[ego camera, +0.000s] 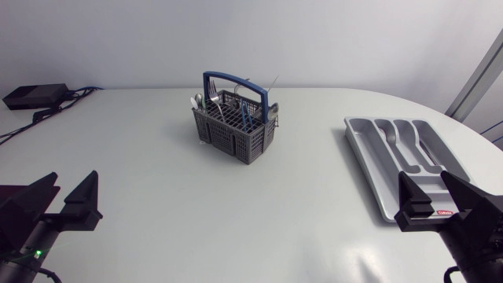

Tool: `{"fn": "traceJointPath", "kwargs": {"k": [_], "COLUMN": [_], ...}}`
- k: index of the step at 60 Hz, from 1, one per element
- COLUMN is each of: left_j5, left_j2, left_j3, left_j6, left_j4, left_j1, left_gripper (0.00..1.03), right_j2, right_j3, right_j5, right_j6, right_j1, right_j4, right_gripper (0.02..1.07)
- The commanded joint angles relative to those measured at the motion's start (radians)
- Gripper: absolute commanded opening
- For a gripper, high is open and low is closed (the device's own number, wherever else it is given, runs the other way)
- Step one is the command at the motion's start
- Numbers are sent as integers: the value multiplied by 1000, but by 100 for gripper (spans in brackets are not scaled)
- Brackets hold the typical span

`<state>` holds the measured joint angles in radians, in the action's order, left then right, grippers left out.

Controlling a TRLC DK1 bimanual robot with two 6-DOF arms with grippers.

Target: Sort the cutlery from the basket into the organizer compartments.

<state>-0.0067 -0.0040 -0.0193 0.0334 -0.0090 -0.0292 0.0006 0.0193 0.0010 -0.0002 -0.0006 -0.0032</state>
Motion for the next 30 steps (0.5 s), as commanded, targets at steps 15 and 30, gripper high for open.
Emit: {"fn": "traceJointPath", "kwargs": {"k": [15,30], "left_j5": [-10,-19], "left_j2": [-8,-5], "left_j3": [18,-8], "left_j6": [25,11], "left_j4": [14,35], "left_j1": [9,3], "left_gripper": [99,96], "right_j2": [-8,-5], "right_j3": [-21,-9], "right_j5": [11,16], "right_j6": [5,0], "right_j1": [11,39], "right_j4": [9,20], "right_gripper": [103,102]}}
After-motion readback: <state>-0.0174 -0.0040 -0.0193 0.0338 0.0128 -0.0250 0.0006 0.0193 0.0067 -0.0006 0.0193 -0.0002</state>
